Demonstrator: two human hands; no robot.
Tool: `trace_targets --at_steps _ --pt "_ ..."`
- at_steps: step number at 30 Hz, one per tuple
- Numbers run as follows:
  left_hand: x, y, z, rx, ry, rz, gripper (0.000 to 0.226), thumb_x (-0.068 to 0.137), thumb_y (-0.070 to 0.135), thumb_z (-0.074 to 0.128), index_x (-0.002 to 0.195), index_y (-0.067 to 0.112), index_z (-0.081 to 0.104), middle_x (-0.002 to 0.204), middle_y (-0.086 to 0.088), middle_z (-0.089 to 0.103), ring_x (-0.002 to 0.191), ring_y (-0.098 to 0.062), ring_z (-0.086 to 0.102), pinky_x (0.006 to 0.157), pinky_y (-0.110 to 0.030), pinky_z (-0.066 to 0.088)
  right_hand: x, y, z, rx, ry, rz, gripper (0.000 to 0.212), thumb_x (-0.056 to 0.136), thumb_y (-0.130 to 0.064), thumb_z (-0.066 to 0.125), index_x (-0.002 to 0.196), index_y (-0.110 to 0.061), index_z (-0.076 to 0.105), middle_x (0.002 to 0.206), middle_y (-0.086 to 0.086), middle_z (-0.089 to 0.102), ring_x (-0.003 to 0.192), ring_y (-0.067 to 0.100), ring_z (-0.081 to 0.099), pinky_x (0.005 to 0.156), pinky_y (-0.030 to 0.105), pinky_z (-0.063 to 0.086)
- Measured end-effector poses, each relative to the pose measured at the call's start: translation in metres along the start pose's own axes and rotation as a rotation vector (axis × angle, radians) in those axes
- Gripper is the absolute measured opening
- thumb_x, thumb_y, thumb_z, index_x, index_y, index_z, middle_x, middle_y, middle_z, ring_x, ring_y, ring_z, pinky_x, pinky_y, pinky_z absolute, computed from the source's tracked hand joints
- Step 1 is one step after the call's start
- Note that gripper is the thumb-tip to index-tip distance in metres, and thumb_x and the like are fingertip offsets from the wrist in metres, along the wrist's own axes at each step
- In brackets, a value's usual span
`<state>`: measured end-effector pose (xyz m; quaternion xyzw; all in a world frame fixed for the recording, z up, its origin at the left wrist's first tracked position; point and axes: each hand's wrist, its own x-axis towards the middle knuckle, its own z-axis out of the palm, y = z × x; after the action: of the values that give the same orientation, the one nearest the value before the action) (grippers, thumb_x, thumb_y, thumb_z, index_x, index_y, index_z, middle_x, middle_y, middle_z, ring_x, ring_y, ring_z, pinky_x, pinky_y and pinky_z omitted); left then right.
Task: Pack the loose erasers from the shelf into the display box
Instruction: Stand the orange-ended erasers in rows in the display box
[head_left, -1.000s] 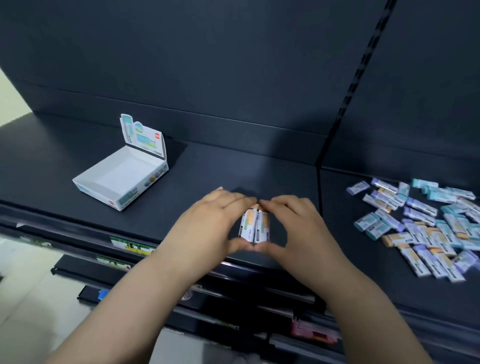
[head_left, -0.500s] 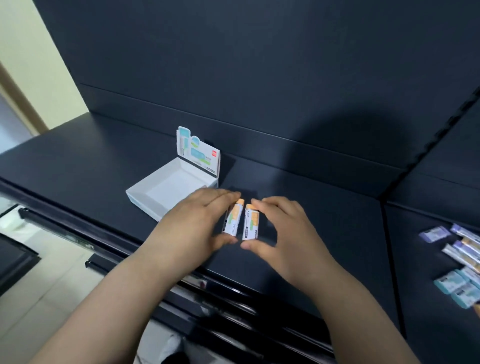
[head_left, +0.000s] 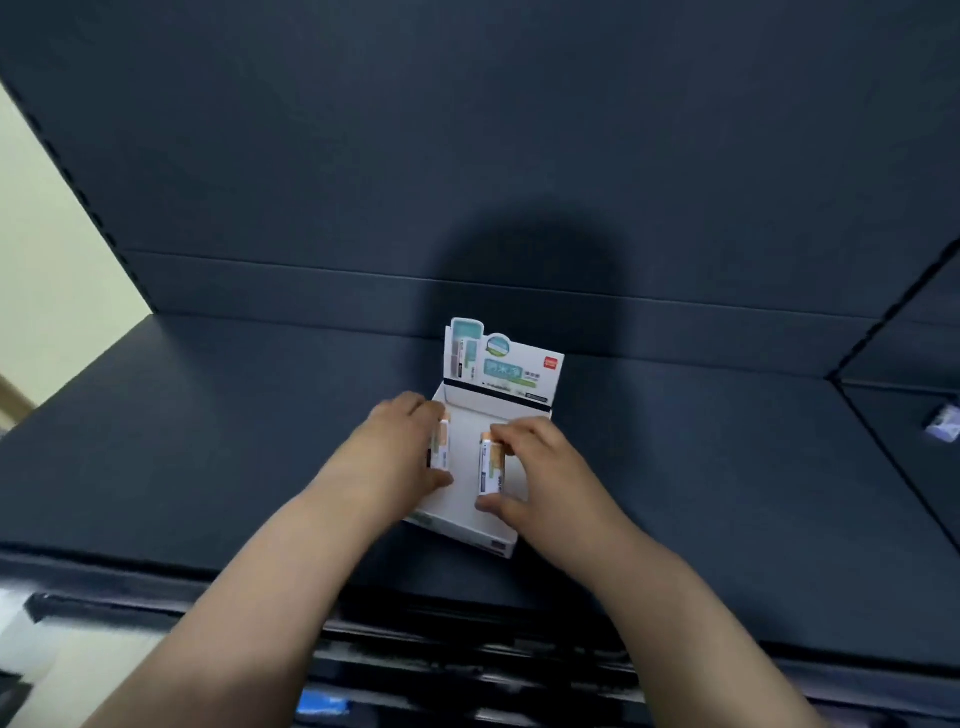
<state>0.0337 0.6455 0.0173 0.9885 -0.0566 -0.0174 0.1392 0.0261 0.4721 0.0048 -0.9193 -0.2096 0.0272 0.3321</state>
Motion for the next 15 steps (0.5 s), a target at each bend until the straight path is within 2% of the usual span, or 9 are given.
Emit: trace_targets --at_steps 7,12,14,15 --pt "0.001 -0.003 0.005 -0.048 -0.040 0.076 0.064 0.072 0.039 0.074 0.126 0.020 0.044 0.122 0.002 0.042 0.103 -0.015 0.051 0.083 -0.024 0.043 0.008 0.002 -0.011 -0.158 -0.055 0.120 0.068 0.074 -0.033 0.073 0.133 -0.021 0.041 0.130 -0.009 0.038 0.108 0.012 0.050 0.098 0.025 0.039" --pt "0.011 0.001 0.001 0.102 0.081 0.162 0.061 0.071 0.058 0.065 0.122 0.028 0.049 0.117 0.007 0.042 0.105 -0.013 0.047 0.075 -0.028 0.046 0.034 -0.003 -0.007 -0.165 -0.060 0.097 0.055 0.075 -0.027 0.072 0.124 -0.017 0.050 0.124 0.000 0.046 0.107 0.017 0.051 0.095 0.024 0.039" --pt "0.019 0.003 0.003 0.098 0.093 0.170 0.054 0.076 0.055 0.062 0.121 0.028 0.051 0.115 0.006 0.041 0.104 -0.013 0.047 0.074 -0.028 0.047 0.044 -0.004 -0.002 -0.138 -0.073 0.089 0.046 0.077 -0.022 0.068 0.121 -0.017 0.054 0.120 0.004 0.052 0.108 0.019 0.051 0.095 0.023 0.039" --pt "0.022 0.003 0.005 0.085 0.074 0.162 0.048 0.079 0.048 0.062 0.121 0.026 0.051 0.114 0.005 0.040 0.103 -0.014 0.046 0.074 -0.028 0.047 0.047 -0.003 0.002 -0.129 -0.082 0.095 0.045 0.078 -0.019 0.066 0.121 -0.017 0.055 0.119 0.005 0.054 0.109 0.019 0.051 0.096 0.024 0.039"
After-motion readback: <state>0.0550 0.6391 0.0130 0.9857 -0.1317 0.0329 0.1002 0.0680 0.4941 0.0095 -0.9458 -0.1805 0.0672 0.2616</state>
